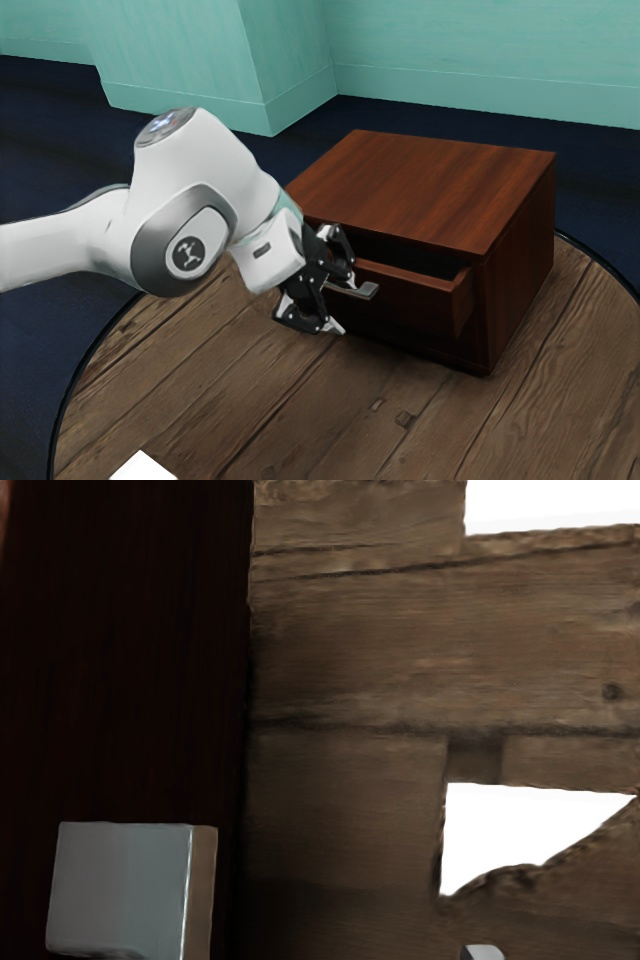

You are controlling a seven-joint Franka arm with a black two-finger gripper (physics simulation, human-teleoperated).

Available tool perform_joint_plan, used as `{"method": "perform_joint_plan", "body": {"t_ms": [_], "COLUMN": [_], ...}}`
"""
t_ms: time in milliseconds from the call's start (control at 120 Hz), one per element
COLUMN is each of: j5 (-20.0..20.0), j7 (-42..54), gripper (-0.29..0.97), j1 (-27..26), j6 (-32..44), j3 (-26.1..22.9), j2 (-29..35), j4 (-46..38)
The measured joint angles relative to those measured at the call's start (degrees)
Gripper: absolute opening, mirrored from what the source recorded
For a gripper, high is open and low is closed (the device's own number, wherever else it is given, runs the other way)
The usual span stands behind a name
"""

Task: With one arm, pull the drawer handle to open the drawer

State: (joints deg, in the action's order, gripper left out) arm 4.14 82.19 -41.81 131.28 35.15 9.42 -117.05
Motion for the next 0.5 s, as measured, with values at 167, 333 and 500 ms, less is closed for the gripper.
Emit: {"method": "perform_joint_plan", "body": {"t_ms": [167,333,500], "j5": [-2.25,-3.0,-4.7], "j7": [-0.19,-0.7,-11.05], "gripper": [0.04,0.13,0.46], "j1": [12.57,32.25,39.96], "j6": [0.44,-1.27,-20.91], "j3": [-13.46,-36.51,-37.0], "j2": [5.69,21.79,14.62], "j4": [-5.55,-9.69,12.02]}}
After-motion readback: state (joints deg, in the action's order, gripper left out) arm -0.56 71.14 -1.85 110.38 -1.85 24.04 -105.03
